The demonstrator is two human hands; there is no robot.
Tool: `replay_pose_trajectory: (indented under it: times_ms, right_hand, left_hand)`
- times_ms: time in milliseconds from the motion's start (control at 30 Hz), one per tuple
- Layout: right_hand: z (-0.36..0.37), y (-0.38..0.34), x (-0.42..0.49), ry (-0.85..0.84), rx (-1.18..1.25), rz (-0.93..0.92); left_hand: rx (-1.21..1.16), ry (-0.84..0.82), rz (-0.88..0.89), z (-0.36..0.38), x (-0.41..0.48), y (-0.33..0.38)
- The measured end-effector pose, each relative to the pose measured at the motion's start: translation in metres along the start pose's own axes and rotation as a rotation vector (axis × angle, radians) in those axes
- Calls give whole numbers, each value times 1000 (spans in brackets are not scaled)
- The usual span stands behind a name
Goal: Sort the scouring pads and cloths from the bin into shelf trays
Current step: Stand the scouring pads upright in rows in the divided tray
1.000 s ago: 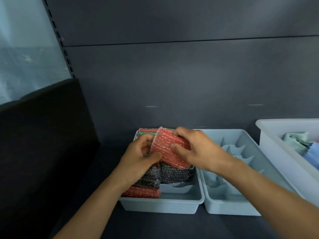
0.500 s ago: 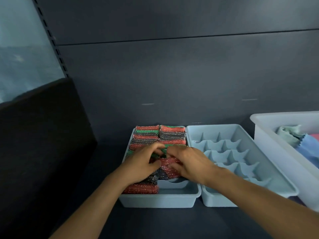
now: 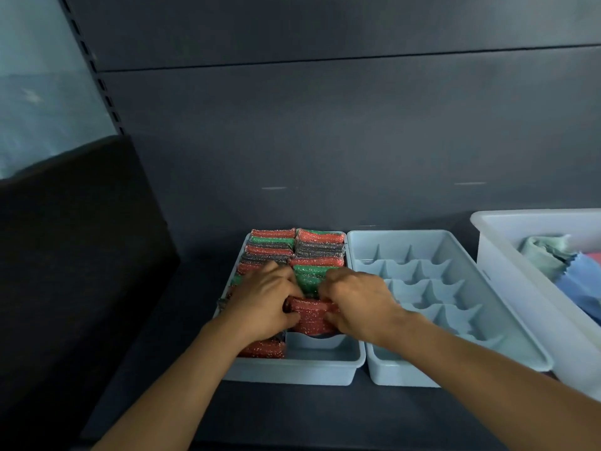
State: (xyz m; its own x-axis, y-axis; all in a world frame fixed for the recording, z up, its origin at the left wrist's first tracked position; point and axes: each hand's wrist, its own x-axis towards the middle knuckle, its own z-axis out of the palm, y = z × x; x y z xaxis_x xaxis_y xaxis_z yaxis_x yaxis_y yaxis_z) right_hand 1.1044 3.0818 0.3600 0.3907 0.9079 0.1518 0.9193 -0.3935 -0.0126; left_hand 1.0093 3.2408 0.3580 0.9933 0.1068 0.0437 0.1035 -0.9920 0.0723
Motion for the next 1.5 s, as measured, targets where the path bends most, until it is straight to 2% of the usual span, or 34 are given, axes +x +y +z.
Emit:
replay_pose_trajectory:
  times_ms: [200, 300, 400, 467, 567, 633, 733, 867, 933, 1033, 1200, 1367, 1433, 1500]
  right_hand:
    - [1, 2, 0, 0, -70, 19]
    - [9, 1, 3, -18, -74, -19]
    - [7, 15, -2, -2, 135, -10]
    - [-1, 32, -14, 74, 284, -7]
    - [-18, 68, -43, 242, 372, 64]
    - [-29, 99, -64, 322, 399, 145]
    - [-41, 152, -102, 407, 402, 287]
    - [-58, 222, -161, 434, 385, 492]
    - [-64, 261, -191, 384, 356, 632]
    - [-67, 317, -230, 220, 230, 871]
    - [-68, 366, -273, -90, -106, 1047]
    - [-65, 375, -283, -354, -248, 1021]
    - [-62, 373, -281, -369, -316, 972]
    - [-57, 371, -279, -313, -380, 901]
  left_hand:
    - [1, 56, 66, -2, 1, -3]
    - [3, 10, 45, -2, 4, -2]
    - [-108, -14, -17, -9, 6, 1]
    - [-222, 57, -32, -17, 12, 13]
    - [-404, 186, 34, -27, 34, 57]
    - [-515, 215, 124, -30, 55, 96]
    - [-618, 206, 237, -29, 88, 157]
    - [-692, 155, 378, -25, 125, 235]
    - [-700, 108, 431, -23, 142, 270]
    - [-779, -2, 440, -13, 168, 315]
    - [-974, -217, 283, 6, 210, 393]
    - [-794, -390, 211, 26, 238, 451]
    - [-739, -431, 146, 31, 244, 460]
    - [-681, -448, 100, 38, 250, 463]
